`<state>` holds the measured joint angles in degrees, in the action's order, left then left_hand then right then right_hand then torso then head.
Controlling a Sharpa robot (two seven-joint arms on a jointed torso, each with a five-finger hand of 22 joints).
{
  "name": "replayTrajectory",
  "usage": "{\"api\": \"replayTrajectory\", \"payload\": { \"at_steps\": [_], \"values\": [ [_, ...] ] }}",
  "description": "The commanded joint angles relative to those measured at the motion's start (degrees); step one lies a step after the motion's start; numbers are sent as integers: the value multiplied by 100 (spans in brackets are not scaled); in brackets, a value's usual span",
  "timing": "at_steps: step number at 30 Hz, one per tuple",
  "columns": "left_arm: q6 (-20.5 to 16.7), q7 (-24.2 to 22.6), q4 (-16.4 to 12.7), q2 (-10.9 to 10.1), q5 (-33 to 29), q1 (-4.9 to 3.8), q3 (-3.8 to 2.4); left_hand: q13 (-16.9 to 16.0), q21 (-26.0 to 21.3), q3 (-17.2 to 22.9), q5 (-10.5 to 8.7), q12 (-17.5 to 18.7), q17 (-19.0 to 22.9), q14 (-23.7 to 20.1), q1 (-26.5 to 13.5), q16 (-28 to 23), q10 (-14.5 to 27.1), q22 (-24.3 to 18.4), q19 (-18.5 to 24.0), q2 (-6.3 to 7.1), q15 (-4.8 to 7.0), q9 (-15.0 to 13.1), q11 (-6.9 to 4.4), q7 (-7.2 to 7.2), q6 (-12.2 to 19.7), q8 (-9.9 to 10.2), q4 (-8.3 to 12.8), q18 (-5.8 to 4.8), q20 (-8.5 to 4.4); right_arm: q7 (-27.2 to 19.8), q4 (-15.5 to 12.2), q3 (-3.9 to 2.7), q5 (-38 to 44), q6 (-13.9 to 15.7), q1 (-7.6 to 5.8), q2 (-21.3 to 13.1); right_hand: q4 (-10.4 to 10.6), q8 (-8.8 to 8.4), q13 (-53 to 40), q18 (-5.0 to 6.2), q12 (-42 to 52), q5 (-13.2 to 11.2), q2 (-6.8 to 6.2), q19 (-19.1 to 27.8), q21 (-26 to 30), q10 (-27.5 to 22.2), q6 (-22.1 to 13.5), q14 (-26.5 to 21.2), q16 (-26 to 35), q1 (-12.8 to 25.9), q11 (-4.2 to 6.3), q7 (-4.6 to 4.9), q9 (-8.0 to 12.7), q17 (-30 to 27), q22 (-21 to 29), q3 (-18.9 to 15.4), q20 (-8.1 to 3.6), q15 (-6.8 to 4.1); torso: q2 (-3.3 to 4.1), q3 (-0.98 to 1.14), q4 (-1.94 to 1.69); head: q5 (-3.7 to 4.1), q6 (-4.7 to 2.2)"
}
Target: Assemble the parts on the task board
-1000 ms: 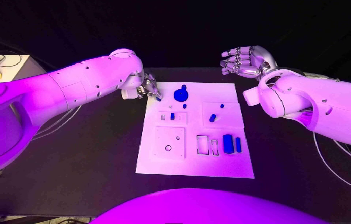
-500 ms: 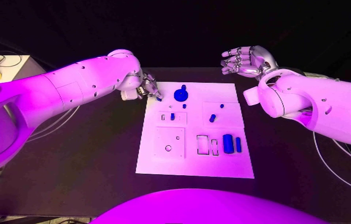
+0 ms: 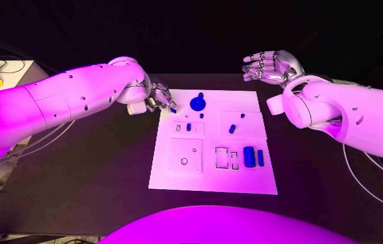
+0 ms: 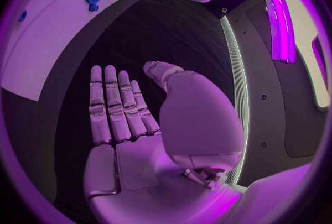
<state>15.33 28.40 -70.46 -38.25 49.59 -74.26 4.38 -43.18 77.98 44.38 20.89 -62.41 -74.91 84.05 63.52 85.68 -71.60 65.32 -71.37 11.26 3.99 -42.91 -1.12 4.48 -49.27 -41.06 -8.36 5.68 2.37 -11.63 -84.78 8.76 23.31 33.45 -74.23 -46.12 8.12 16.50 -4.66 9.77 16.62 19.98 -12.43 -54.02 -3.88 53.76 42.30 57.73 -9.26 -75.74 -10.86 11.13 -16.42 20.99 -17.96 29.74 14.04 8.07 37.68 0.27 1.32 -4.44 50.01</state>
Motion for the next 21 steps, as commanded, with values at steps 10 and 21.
{"api": "replayTrajectory", "payload": {
  "at_steps": [10,21],
  "values": [
    [-701,42,-698,-247,414,2,52,-113,92,1077,180,-99,-658,374,-174,46,-120,141,-130,31,66,-497,-33,-156,-170,-118,990,-22,-44,-55,30,6,-29,-89,18,-6,-18,-45,37,63,-42,75,20,2,16,16,-14,-1,52,84,-25,380,15,-32,49,-15,39,26,-8,-5,-11,-37,-1],
    [-786,63,-919,-238,793,48,226,-189,155,1160,251,-151,-688,385,-233,61,-178,248,-212,42,87,-532,-54,-177,-195,-154,1046,-44,-68,-7,40,9,15,-80,33,10,-14,-52,72,65,-42,194,31,10,12,8,-11,-2,80,137,-31,387,29,-69,112,-24,48,32,4,-7,6,-78,-1]
  ]
}}
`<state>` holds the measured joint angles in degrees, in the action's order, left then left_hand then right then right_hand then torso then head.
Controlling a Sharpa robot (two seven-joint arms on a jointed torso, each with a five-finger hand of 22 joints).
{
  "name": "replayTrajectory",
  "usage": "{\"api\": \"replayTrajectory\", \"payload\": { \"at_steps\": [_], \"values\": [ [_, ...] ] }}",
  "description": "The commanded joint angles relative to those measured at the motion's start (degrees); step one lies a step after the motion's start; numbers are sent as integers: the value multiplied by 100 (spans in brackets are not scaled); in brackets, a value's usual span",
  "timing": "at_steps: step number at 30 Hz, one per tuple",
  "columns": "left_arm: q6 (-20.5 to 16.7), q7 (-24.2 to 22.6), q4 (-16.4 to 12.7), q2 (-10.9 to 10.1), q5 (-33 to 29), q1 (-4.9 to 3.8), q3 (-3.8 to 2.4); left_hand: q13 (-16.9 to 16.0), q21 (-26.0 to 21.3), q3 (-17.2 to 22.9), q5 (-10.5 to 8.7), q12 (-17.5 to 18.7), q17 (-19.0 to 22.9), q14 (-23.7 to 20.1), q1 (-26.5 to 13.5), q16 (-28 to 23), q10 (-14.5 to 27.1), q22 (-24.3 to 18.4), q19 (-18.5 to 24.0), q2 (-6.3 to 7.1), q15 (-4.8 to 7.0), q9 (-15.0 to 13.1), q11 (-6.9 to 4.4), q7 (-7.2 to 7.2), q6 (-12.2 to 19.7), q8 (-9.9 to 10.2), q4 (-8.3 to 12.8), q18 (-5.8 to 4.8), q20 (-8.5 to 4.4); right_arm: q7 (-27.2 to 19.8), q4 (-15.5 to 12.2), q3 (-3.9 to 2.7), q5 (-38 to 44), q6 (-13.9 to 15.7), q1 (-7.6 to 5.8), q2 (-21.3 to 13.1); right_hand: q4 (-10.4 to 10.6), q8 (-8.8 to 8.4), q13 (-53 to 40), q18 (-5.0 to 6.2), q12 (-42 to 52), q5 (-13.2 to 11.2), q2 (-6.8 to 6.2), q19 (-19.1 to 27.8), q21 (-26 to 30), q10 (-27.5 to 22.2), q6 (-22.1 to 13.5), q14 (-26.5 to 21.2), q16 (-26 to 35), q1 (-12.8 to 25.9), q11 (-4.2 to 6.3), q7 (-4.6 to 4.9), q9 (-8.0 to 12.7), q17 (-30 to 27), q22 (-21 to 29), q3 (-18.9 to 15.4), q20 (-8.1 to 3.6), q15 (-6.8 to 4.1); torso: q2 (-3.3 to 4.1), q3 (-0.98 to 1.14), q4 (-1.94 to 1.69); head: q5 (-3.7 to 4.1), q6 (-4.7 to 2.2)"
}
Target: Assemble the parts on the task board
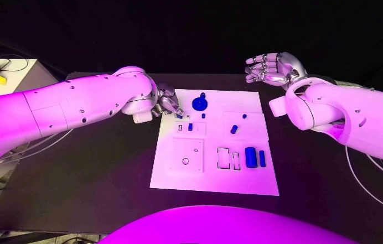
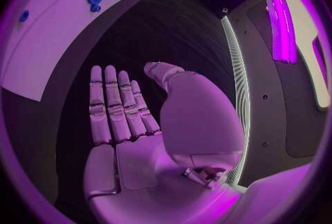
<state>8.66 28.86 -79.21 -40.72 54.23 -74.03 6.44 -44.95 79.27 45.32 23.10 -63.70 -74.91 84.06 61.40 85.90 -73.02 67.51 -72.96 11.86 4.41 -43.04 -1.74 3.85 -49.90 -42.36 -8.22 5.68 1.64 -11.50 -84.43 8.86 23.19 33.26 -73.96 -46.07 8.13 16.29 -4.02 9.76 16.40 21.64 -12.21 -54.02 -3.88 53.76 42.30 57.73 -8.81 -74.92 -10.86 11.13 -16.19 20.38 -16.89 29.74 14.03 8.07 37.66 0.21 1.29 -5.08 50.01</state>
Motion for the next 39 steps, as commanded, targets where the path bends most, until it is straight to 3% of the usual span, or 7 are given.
{"api": "replayTrajectory", "payload": {
  "at_steps": [1,11,39],
  "values": [
    [-123,23,-60,7,378,47,41,-27,33,1071,36,-32,-693,385,-24,40,-44,41,-62,-17,47,-520,6,-116,-135,-25,1037,-47,2,-19,2,-1,29,-66,7,5,-13,-31,13,66,-17,56,19,7,9,12,-8,5,37,65,-32,389,9,-15,19,-22,49,32,7,4,12,-16,-1],
    [-103,58,-121,14,511,140,95,-82,59,1100,97,-70,-713,392,-67,51,-76,79,-91,-14,56,-539,-2,-124,-150,-38,1067,-54,-12,-15,2,0,34,-83,11,1,-12,-31,17,68,-15,86,27,2,6,15,-4,12,39,75,-32,389,12,-23,33,-21,49,32,12,-5,8,-7,-1],
    [168,107,-254,14,805,163,157,-121,78,1125,169,-107,-733,399,-136,63,-101,103,-106,-11,65,-574,-12,-135,-164,-65,1094,-59,-25,97,31,2,58,-223,16,5,13,-48,35,62,-32,133,100,30,16,-38,-14,-27,89,140,-47,402,35,-78,121,-14,63,50,12,3,7,-35,-1]
  ]
}}
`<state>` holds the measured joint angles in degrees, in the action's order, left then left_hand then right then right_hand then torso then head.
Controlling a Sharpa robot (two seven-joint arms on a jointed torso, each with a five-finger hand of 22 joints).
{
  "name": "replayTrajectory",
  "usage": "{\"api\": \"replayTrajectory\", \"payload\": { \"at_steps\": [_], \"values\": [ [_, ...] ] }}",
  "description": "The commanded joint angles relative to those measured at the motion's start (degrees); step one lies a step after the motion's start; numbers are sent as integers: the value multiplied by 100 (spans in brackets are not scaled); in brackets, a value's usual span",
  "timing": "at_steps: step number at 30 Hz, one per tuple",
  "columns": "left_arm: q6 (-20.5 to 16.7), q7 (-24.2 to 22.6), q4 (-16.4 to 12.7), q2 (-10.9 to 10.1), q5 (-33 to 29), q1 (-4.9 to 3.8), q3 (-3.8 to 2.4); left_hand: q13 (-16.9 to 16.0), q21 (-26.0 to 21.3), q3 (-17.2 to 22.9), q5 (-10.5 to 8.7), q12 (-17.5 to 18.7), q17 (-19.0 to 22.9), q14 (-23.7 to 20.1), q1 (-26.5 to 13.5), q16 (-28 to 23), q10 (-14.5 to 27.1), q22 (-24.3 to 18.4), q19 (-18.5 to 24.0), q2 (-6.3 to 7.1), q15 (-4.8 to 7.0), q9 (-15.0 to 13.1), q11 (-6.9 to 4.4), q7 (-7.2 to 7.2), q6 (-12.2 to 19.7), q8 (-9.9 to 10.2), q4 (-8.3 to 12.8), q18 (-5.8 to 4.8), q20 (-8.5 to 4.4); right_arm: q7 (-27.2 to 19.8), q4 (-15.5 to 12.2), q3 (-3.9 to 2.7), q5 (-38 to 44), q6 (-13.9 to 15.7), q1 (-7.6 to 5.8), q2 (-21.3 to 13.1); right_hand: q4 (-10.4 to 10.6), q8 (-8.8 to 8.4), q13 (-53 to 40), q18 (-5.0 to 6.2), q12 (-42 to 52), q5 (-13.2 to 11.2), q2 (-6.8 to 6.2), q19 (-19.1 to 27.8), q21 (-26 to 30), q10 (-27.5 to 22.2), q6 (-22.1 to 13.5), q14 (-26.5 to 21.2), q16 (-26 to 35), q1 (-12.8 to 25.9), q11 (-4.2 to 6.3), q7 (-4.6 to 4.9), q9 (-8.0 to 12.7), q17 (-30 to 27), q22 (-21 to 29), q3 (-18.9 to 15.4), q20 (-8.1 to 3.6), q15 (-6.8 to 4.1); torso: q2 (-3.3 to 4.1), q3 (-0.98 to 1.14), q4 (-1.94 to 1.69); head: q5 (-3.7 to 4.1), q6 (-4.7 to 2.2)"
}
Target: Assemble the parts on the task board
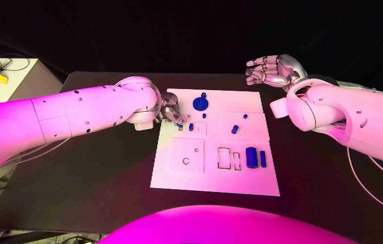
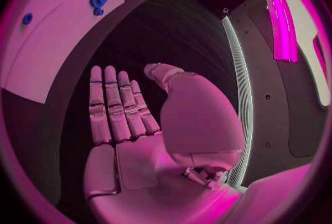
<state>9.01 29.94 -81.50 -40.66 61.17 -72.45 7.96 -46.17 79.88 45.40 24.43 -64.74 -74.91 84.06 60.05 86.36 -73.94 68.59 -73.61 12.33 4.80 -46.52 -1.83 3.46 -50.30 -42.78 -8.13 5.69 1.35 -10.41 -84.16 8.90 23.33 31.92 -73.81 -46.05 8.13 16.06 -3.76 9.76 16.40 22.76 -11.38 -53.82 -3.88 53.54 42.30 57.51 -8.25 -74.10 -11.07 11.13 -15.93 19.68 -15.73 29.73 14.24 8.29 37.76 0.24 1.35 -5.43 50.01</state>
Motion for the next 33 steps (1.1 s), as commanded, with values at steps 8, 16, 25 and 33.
{"api": "replayTrajectory", "payload": {
  "at_steps": [8,16,25,33],
  "values": [
    [151,3,-61,6,130,48,31,2,18,1119,39,-2,-745,402,-4,22,-9,-2,-42,-59,26,-229,-3,-96,-124,-24,1086,-60,4,-30,15,-1,44,-114,8,9,1,-31,10,61,-37,20,17,23,20,-30,-22,-16,44,54,-30,405,13,-17,22,-13,46,33,1,-3,2,0,-1],
    [182,5,-83,-13,142,69,40,2,18,1119,39,-2,-745,402,-4,22,-9,-2,-42,-59,26,-229,-3,-96,-124,-24,1086,-60,4,-30,17,-1,45,-146,17,9,-8,-37,10,60,-42,19,19,38,22,-46,-30,-29,55,54,-35,410,18,-28,41,-13,50,39,1,-2,0,-3,-1],
    [196,8,-87,-17,144,76,44,8,17,1127,45,0,-732,399,-14,17,-4,-5,-38,-62,27,-234,-4,-97,-122,-28,1089,-59,3,-29,18,0,46,-162,21,11,-12,-39,11,60,-44,19,19,43,23,-51,-33,-33,59,53,-36,412,20,-31,47,-12,52,41,2,-2,4,0,-1],
    [266,14,-78,-18,240,77,45,-8,22,1131,47,-10,-729,399,-19,16,-9,5,-44,-64,28,-237,-5,-97,-120,-30,1091,-61,2,-30,15,0,46,-166,23,4,-14,-40,10,59,-45,21,20,47,24,-54,-34,-35,62,53,-38,413,21,-33,52,-12,53,42,5,3,5,-3,-1]
  ]
}}
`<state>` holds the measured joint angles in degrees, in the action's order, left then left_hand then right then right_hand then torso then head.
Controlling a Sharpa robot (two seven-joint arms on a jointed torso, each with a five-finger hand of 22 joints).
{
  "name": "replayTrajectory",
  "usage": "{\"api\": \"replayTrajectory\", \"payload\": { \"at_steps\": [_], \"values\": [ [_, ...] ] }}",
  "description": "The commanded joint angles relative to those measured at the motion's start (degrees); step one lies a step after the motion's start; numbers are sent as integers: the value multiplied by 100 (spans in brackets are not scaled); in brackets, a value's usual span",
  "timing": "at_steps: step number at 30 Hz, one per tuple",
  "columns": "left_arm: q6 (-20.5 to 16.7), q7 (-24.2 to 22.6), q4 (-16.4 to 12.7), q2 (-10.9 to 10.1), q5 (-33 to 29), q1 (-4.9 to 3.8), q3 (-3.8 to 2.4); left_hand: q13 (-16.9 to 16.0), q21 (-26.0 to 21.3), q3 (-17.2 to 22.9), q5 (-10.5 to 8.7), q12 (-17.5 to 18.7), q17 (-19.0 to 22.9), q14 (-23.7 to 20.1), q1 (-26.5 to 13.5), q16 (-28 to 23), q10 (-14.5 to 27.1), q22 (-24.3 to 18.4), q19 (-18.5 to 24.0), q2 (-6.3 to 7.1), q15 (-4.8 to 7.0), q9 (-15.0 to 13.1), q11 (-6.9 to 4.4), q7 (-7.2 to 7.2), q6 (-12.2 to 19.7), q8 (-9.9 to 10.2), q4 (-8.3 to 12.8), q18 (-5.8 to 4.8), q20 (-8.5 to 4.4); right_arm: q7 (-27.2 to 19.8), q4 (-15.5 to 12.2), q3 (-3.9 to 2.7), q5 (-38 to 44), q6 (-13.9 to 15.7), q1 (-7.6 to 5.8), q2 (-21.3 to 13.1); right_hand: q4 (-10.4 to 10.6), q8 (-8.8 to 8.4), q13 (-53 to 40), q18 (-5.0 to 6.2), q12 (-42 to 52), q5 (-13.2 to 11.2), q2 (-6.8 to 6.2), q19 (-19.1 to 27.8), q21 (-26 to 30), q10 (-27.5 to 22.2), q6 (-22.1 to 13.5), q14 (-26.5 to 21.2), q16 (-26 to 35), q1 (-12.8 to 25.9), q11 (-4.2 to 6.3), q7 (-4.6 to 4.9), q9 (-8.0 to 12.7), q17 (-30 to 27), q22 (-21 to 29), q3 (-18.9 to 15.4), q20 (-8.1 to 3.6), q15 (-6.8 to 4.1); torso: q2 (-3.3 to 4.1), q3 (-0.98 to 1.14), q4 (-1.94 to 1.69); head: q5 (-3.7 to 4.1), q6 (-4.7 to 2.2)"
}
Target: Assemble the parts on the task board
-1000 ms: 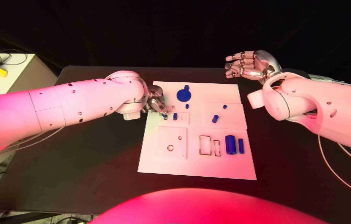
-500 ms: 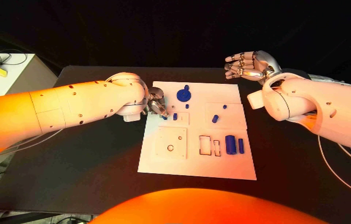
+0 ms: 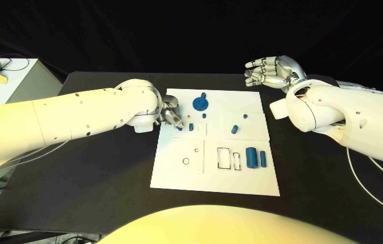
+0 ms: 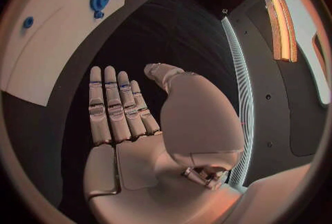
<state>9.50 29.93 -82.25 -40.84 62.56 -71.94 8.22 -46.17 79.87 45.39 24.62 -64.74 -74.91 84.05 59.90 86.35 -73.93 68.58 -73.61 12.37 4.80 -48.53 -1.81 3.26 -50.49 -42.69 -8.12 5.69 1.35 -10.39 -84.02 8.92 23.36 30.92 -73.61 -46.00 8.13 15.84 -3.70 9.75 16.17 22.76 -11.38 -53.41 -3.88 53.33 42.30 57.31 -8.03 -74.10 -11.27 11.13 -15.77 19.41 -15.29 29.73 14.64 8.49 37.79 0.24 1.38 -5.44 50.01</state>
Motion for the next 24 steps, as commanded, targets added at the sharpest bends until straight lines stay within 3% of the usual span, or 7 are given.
{"api": "replayTrajectory", "payload": {
  "at_steps": [1,24],
  "values": [
    [224,15,-3,0,112,27,19,1,24,1132,29,-4,-728,399,-5,16,-7,6,-46,-69,29,-37,-6,-78,-100,-39,1091,-61,1,-32,0,-2,44,-66,3,-1,-16,-18,4,60,-23,21,21,8,24,-35,-34,-16,40,53,-18,413,5,-8,11,-12,13,22,1,5,0,-3,-1],
    [338,27,56,97,191,64,33,3,32,1139,34,-5,-721,397,-15,13,-4,20,-55,-74,30,-43,-7,-78,-97,-42,1096,-65,-1,-30,-8,-1,48,-85,7,-8,-21,-20,3,60,-23,27,23,16,25,-40,-36,-19,44,53,-20,415,8,-13,22,-11,15,24,4,-3,2,12,-1]
  ]
}}
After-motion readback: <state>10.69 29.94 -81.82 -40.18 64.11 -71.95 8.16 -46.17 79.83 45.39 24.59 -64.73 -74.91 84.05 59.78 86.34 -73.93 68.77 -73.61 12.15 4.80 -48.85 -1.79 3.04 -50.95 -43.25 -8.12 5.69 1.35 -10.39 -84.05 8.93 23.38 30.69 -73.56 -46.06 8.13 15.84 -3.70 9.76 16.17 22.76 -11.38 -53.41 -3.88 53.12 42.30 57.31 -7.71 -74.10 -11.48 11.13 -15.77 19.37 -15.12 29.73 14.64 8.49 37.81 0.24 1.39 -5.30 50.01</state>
